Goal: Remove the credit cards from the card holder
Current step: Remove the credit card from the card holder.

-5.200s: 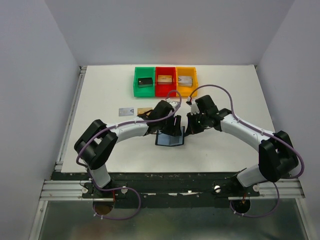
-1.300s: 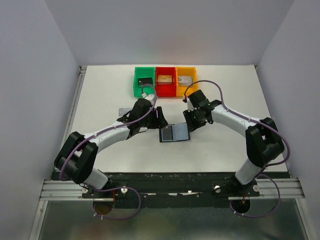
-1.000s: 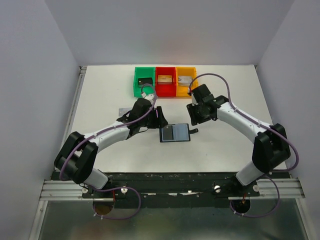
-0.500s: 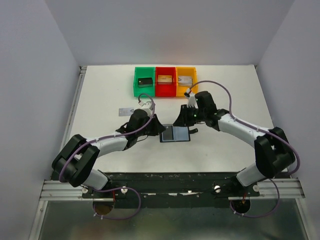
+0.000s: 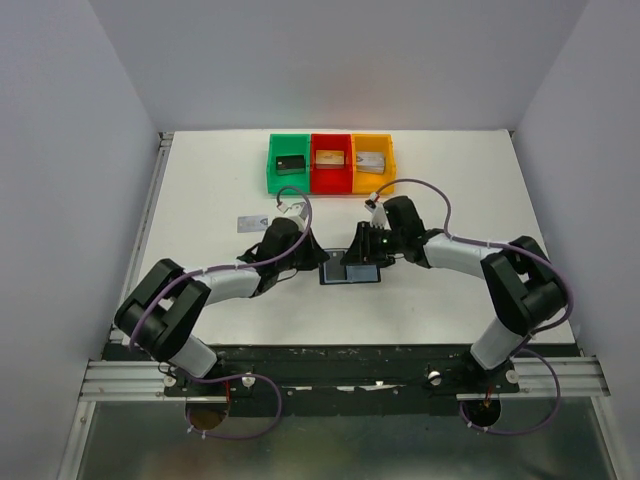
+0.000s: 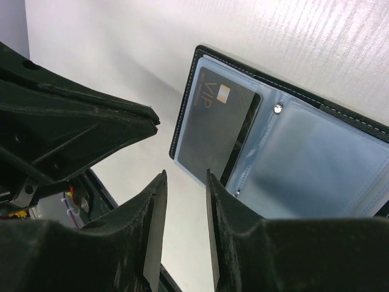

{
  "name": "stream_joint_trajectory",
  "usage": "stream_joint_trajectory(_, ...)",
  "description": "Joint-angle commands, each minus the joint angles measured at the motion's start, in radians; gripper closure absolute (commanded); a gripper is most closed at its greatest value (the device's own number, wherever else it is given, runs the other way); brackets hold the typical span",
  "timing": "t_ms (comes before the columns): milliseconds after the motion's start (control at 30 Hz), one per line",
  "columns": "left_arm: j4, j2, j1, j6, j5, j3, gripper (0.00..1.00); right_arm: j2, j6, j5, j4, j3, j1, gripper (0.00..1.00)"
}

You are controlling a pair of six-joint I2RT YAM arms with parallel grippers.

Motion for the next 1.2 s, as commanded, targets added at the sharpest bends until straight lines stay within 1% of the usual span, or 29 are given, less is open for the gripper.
stream_joint_trajectory(0, -0.014, 0.024, 0.001, -0.014, -0.039, 0.014, 0.96, 0.042, 0.024, 0.004, 0.048, -0.020, -0.002, 0.60)
stream_joint_trajectory(200, -0.026, 0.049, 0.001, -0.022, -0.033, 0.023, 1.00, 0.082, 0.049, 0.013, 0.065, -0.015, -0.002, 0.60)
stream_joint_trajectory(467, -0.037, 0.084, 0.000, -0.030, -0.027, 0.028, 1.00, 0.122, 0.067, 0.022, 0.071, -0.004, -0.002, 0.60)
stream_joint_trajectory(733, -0.072, 0.112, 0.000, -0.033, -0.035, 0.040, 1.00, 0.123, 0.061, 0.038, 0.061, -0.007, -0.002, 0.61)
stream_joint_trajectory(1000, -0.104, 0.101, 0.000, -0.037, -0.064, 0.033, 1.00, 0.131, 0.063, 0.038, 0.064, -0.009, -0.004, 0.61)
stream_joint_trajectory(1167, -0.109, 0.104, 0.001, -0.036, -0.062, 0.030, 1.00, 0.142, 0.082, 0.019, 0.096, -0.013, -0.002, 0.61)
